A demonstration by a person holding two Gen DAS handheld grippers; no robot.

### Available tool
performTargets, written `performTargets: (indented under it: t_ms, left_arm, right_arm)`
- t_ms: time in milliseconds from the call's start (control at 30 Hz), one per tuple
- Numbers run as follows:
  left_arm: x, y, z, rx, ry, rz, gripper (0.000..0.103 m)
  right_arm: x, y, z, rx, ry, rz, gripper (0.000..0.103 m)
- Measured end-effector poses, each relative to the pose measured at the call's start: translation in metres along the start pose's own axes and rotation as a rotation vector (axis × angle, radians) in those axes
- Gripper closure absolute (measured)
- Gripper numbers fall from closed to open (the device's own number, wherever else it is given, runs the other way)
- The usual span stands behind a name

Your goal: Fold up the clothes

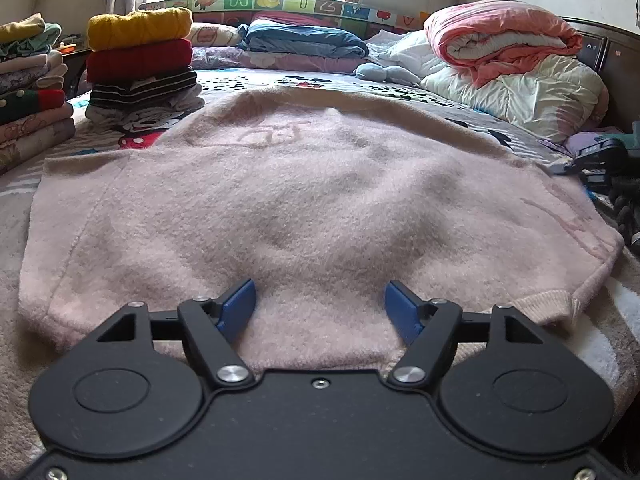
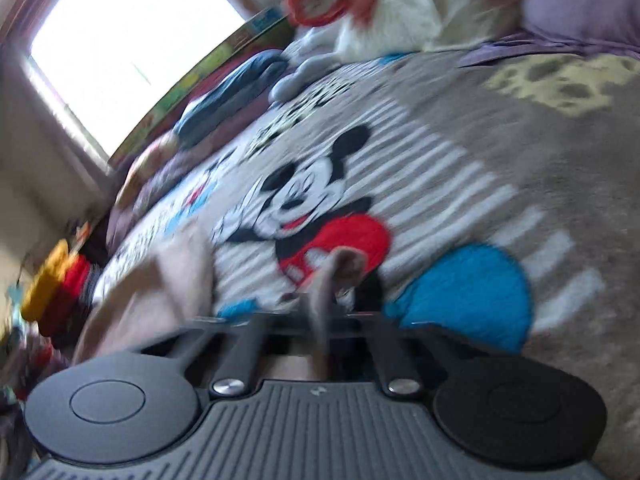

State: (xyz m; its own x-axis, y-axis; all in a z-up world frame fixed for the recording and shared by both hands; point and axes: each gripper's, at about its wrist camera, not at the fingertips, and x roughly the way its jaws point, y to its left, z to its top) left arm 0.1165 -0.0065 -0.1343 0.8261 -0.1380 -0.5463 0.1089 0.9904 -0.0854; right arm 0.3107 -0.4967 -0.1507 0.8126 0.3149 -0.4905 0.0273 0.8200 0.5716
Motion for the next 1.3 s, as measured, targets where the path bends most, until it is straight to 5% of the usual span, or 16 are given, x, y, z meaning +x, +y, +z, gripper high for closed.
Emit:
performTargets:
  t_ms: [100,233,367,433,700,800,1033,1300]
  left_arm:
    - [0.000,0.001,0.000,0.006,0.002,-0.005,0.032]
    - [0.000,0.002,0.001,0.007,0.008,-0.010,0.031]
    - [0.000,0.002,0.003,-0.002,0.016,-0.011,0.031]
    - [-0.001,0.003,0.004,-0.011,0.020,-0.015,0.031]
    - [-0.002,0.004,0.006,-0.033,0.036,-0.018,0.031]
    - [-0.005,0.005,0.007,-0.041,0.044,-0.022,0.031]
    - [-0.032,-0.001,0.017,-0.023,-0.048,-0.051,0.032]
    - [-0.007,-0.019,0.059,0.107,-0.059,-0.068,0.055]
  right_arm:
    - [-0.024,-0.003,-0.003,0.068,-0.106,-0.026,0.096]
    - [-0.007,-0.004,-0.007,0.009,-0.024,-0.171,0.100]
    - [-0.017,0.016,-0.001,-0.063,-0.069,-0.303,0.082]
    - [-0.029,0.026,0.000,-0.107,-0.096,-0.314,0.081]
    - [-0.063,0.106,-0.056,-0.405,-0.016,-0.107,0.084]
    - [-0.049,0.101,-0.092,-0.479,0.094,-0.192,0.085]
    - [-0.087,0.106,-0.089,-0.412,0.000,-0.124,0.080]
    - [-0.083,0.196,-0.141,-0.637,0.068,0.139,0.080]
